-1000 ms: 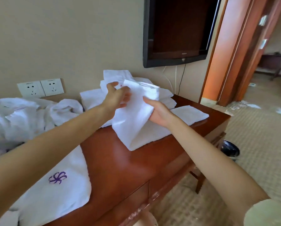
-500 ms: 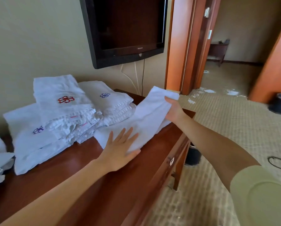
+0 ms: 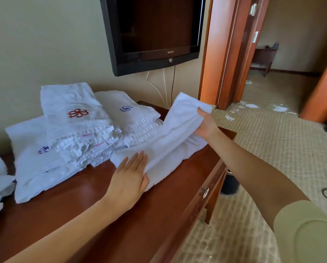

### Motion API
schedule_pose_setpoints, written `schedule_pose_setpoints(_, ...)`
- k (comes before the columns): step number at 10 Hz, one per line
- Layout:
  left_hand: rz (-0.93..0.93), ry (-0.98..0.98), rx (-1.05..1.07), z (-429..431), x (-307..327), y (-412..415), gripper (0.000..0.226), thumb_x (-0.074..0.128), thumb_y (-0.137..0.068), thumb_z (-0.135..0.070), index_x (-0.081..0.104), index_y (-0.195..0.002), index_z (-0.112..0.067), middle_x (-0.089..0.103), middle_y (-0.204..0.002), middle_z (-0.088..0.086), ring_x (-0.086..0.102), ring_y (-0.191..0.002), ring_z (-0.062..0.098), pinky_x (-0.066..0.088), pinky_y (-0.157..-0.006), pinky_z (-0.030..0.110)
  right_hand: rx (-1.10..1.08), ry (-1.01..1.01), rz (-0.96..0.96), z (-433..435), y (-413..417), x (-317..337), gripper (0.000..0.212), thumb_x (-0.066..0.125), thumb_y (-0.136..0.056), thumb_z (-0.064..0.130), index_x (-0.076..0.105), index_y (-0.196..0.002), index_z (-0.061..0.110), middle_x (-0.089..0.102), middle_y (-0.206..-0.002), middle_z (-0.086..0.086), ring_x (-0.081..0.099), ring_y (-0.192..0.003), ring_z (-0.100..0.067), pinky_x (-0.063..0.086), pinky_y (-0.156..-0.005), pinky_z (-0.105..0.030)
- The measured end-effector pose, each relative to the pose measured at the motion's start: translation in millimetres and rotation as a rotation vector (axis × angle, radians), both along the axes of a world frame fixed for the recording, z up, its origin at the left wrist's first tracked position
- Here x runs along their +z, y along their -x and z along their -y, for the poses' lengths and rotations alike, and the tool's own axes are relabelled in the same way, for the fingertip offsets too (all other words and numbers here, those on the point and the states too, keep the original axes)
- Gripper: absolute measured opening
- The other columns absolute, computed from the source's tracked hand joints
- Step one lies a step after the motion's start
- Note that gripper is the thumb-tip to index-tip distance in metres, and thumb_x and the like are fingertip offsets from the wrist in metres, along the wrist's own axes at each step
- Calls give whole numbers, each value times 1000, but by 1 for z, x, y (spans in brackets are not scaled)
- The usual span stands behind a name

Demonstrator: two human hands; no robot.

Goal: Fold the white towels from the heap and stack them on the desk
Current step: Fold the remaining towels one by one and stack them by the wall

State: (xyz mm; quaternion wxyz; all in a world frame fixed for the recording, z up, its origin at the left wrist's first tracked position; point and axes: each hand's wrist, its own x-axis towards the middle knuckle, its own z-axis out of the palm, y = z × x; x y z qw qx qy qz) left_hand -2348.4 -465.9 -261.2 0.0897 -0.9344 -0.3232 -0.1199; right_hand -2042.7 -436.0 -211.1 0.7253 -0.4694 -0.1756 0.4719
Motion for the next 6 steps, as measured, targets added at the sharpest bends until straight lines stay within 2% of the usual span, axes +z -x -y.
schedule_pose_setpoints(1, -17, -11, 9, 0, -5, 3, 61, 22, -96, -41, 62, -128, -8, 61, -130, 13, 60, -118, 26, 48, -97, 45, 43, 94, 13, -8, 7, -1, 31, 40, -102, 33, 52, -88, 9, 67, -81, -10, 67, -60, -21, 57, -53, -27)
schedule_pose_setpoints(2, -240, 149, 59, 3, -6, 5, 91, 0, -83, -78, 6, -155, -23, 1, -158, 9, 6, -148, 25, 8, -120, 48, -39, 432, 467, -20, 2, -21, 34, 53, -96, 30, 52, -120, 5, 57, -121, -14, 61, -102, -28, 49, -76, -33)
schedule_pose_setpoints(3, -327, 214, -99, -4, 6, 17, 91, 26, -84, -79, -21, -148, -37, -23, -157, 1, -18, -146, 19, -11, -119, 40, -167, 549, 896, -13, 0, -27, 80, 66, -87, 25, 20, -151, 14, 41, -145, -12, 45, -130, -29, 44, -91, -35)
schedule_pose_setpoints(4, -333, 274, -195, -21, 21, 38, 88, 47, -90, -44, -19, -147, -42, -21, -156, -12, -20, -145, 8, -14, -118, 33, -159, 651, 1317, -4, 5, -33, 99, 67, -87, 32, -4, -154, 18, -2, -161, -13, 2, -149, -27, 16, -119, -41)
schedule_pose_setpoints(5, -276, 240, -159, -36, 14, 43, 83, 45, -89, -23, -11, -148, -42, -10, -159, -14, -12, -147, 6, -10, -120, 40, -64, 573, 1659, 5, 34, -20, 78, 57, -94, 33, 10, -155, 18, -8, -161, -12, -11, -149, -27, -2, -119, -40)
schedule_pose_setpoints(6, -92, 164, -145, -39, 2, 38, 61, 28, -90, -38, 22, -151, -34, 26, -157, -5, 21, -146, 15, -6, -118, 47, 429, 355, 1521, 17, 72, -7, 56, 46, -101, 34, 34, -149, 9, 21, -159, -12, 14, -148, -27, 13, -120, -39)
